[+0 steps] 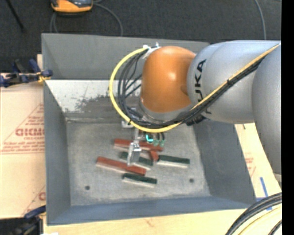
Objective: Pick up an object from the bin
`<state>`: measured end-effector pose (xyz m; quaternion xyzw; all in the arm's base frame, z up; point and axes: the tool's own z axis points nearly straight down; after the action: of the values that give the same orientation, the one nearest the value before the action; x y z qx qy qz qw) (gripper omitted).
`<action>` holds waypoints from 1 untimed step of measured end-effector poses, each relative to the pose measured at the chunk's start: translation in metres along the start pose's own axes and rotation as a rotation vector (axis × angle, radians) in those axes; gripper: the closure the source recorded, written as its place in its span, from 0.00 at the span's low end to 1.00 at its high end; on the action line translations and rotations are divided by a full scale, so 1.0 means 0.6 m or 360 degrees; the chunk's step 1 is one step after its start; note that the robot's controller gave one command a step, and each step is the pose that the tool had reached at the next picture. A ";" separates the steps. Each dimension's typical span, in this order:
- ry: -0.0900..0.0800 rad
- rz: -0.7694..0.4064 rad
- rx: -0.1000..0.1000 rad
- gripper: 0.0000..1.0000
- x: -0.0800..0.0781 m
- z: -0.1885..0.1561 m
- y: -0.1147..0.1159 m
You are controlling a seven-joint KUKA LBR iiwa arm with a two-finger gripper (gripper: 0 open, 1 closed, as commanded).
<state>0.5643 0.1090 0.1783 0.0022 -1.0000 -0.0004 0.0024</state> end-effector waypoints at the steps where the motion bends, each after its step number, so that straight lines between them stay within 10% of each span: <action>1: -0.0012 0.0004 -0.0001 0.00 -0.003 -0.007 -0.001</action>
Offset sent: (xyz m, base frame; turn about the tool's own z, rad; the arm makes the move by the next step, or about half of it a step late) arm -0.0130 -0.0217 -0.1083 -0.0155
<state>0.5661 0.1086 0.1827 0.0010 -1.0000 -0.0008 -0.0014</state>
